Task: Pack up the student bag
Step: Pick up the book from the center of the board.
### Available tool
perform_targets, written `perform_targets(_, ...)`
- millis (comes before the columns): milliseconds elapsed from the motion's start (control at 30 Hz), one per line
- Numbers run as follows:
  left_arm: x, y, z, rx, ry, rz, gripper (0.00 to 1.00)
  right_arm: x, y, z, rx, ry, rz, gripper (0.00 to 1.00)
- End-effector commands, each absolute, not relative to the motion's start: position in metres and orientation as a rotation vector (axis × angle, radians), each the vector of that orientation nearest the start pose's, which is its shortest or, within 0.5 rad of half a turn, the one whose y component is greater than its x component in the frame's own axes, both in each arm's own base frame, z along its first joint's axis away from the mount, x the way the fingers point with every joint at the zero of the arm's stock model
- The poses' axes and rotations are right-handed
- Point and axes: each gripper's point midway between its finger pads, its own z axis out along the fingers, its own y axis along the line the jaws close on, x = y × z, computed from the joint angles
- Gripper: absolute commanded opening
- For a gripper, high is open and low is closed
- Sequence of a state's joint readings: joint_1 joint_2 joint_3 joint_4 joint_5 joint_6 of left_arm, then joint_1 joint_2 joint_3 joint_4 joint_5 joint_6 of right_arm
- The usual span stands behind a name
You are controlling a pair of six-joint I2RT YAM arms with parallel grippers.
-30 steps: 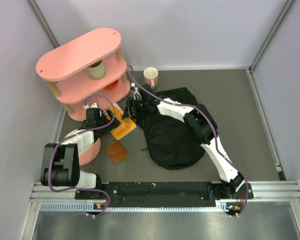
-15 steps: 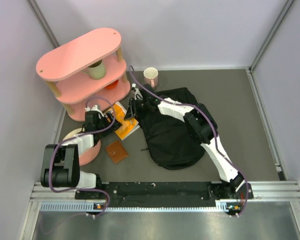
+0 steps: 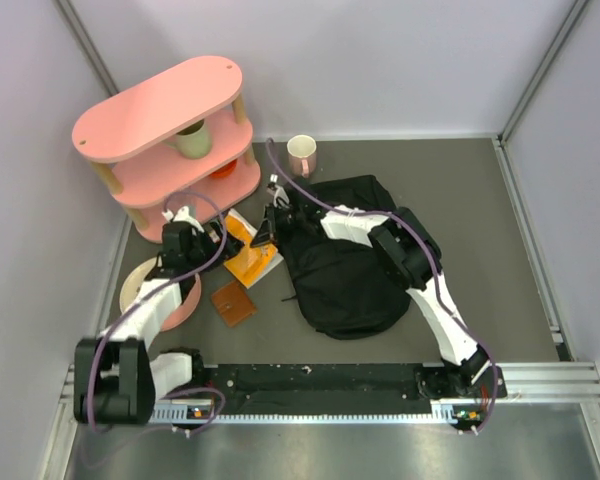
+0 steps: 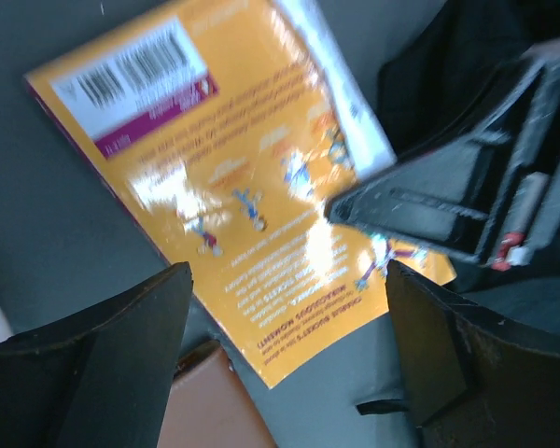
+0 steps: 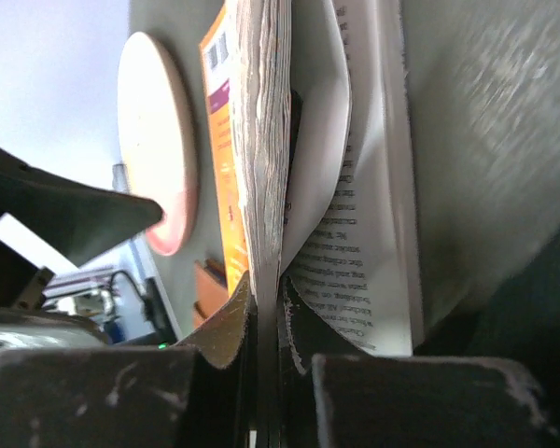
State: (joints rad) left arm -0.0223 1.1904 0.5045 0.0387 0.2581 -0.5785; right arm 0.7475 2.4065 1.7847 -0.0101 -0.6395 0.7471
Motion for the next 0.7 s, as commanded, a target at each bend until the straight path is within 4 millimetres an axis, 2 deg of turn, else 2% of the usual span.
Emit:
perform_targets(0,0.322,-0.054,0.152,-0.436,2.038,-0.489,0.91,0.35,0.492,0.172,-0.343,2.18,1.731,0.0)
perform_targets(33,0.318,-0.05,0.168,-0.433,1.99,-0.469,0.92,0.355,0.488,0.191,-0.346,2.099,1.76,0.0)
perform_targets(67,0.314,-0.048,0.177,-0.433,1.975,-0.461,0.92,0.351,0.483,0.215,-0.356,2.045,1.791,0.0)
perform_targets(100,0.311,-0.047,0.183,-0.431,1.957,-0.459,0.93,0.345,0.477,0.216,-0.323,2.058,1.818,0.0)
perform_targets(167,0.304,-0.044,0.2,-0.431,1.898,-0.454,0.94,0.339,0.468,0.251,-0.349,1.948,1.865,0.0)
perform_targets(200,0.302,-0.044,0.204,-0.43,1.879,-0.458,0.94,0.333,0.463,0.251,-0.323,1.953,1.894,0.0)
perform_targets(233,0.296,-0.044,0.212,-0.418,1.849,-0.467,0.95,0.33,0.46,0.261,-0.329,1.907,1.916,0.0)
perform_targets(267,0.294,-0.046,0.215,-0.412,1.837,-0.478,0.95,0.326,0.457,0.26,-0.316,1.91,1.934,0.0)
perform_targets(367,0.286,-0.052,0.226,-0.398,1.793,-0.536,0.97,0.31,0.45,0.287,-0.333,1.811,2.043,0.0)
perform_targets(433,0.285,-0.061,0.231,-0.387,1.761,-0.607,0.97,0.301,0.444,0.288,-0.305,1.814,2.092,0.0)
perform_targets(467,0.282,-0.072,0.234,-0.35,1.762,-0.675,0.97,0.294,0.442,0.288,-0.318,1.795,2.111,0.0)
perform_targets(500,0.283,-0.077,0.242,-0.347,1.727,-0.721,0.97,0.292,0.438,0.292,-0.309,1.789,2.129,0.0)
perform_targets(533,0.283,-0.082,0.24,-0.338,1.726,-0.75,0.97,0.288,0.437,0.294,-0.312,1.785,2.141,0.0)
perform_targets(567,0.283,-0.085,0.244,-0.327,1.708,-0.777,0.97,0.285,0.434,0.29,-0.302,1.795,2.15,0.0)
perform_targets(633,0.282,-0.092,0.26,-0.294,1.659,-0.833,0.97,0.276,0.428,0.301,-0.321,1.744,2.194,0.0)
perform_targets(667,0.282,-0.093,0.265,-0.286,1.642,-0.844,0.97,0.273,0.426,0.297,-0.317,1.754,2.198,0.0)
